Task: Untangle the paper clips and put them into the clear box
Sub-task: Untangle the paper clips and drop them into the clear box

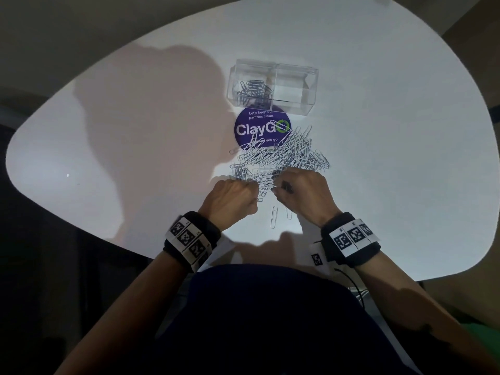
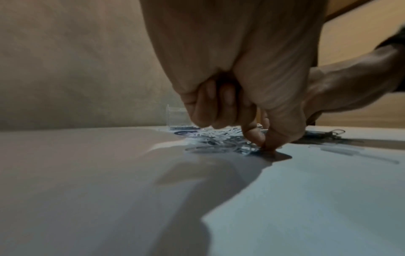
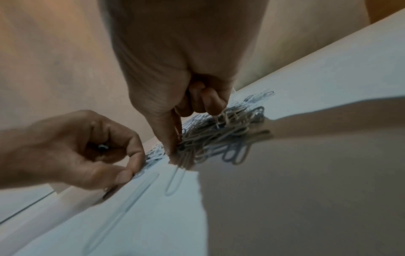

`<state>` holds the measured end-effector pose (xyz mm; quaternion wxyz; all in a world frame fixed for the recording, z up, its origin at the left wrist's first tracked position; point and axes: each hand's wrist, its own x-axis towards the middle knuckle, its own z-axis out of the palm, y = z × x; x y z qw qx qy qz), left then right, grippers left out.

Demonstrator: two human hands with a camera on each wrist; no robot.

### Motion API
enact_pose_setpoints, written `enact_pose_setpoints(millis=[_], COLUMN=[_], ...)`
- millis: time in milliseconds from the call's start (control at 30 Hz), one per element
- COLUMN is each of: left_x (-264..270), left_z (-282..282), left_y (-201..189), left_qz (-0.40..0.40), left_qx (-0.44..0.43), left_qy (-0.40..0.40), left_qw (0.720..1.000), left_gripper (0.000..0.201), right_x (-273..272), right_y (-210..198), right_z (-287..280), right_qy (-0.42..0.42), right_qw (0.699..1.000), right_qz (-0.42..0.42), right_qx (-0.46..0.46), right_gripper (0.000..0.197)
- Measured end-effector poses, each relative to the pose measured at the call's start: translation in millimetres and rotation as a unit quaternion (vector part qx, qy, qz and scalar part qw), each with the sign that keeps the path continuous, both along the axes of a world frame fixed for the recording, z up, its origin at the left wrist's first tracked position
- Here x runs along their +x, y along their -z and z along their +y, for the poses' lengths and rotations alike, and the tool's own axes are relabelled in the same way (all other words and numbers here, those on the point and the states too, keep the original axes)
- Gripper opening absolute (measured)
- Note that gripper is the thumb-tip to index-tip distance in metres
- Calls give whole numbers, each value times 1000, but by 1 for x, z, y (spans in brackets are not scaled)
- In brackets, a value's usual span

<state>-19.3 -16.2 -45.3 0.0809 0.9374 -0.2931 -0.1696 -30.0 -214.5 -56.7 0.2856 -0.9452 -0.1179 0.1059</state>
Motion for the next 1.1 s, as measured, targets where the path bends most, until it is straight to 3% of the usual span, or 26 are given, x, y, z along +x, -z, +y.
enact_pose_setpoints(millis=[133, 233, 333, 400, 467, 500, 600, 733, 767, 833, 900, 967, 1100], left_x=[2, 5, 12, 19, 24, 26, 27, 24, 23, 17, 12, 8, 6], left_z=[-3, 5, 15, 18, 20, 21, 23, 25, 26, 27, 30, 33, 35], left_y=[0, -3, -15, -25, -32, -34, -35, -29, -23, -17, -11, -7, -1], left_qz=[53, 109, 188, 262, 319, 331, 339, 346, 323, 230, 157, 134, 73], left_qx=[20, -98, -297, -359, -406, -421, -433, -398, -375, -310, -247, -194, -130], left_qy=[-7, -79, -216, -303, -363, -378, -387, -383, -366, -286, -207, -139, -48], left_qw=[998, 986, 911, 843, 776, 755, 740, 758, 788, 877, 933, 962, 988], left_gripper=[6, 13, 16, 21, 12, 7, 12, 9, 27, 47, 36, 11, 19], right_x=[4, 6, 5, 5, 5, 5, 9, 13, 14, 13, 11, 9, 6], right_y=[-3, -4, -4, -1, 2, 3, 5, 6, 6, 6, 5, 3, -1], right_z=[-6, -8, -4, -1, 2, 4, 7, 6, 5, 4, 3, 1, 3], right_qy=[91, 115, 82, 22, -53, -81, -123, -84, -57, -11, 20, 26, -48], right_qw=[994, 991, 993, 995, 997, 996, 992, 995, 996, 997, 996, 993, 992], right_qz=[11, 2, -13, -11, -15, -18, -28, -60, -58, -53, -58, -75, -92], right_qx=[57, 69, 83, 97, 60, 35, -5, 16, 28, 51, 71, 86, 69], right_gripper=[7, 13, 8, 11, 16, 18, 17, 6, 6, 7, 16, 22, 15])
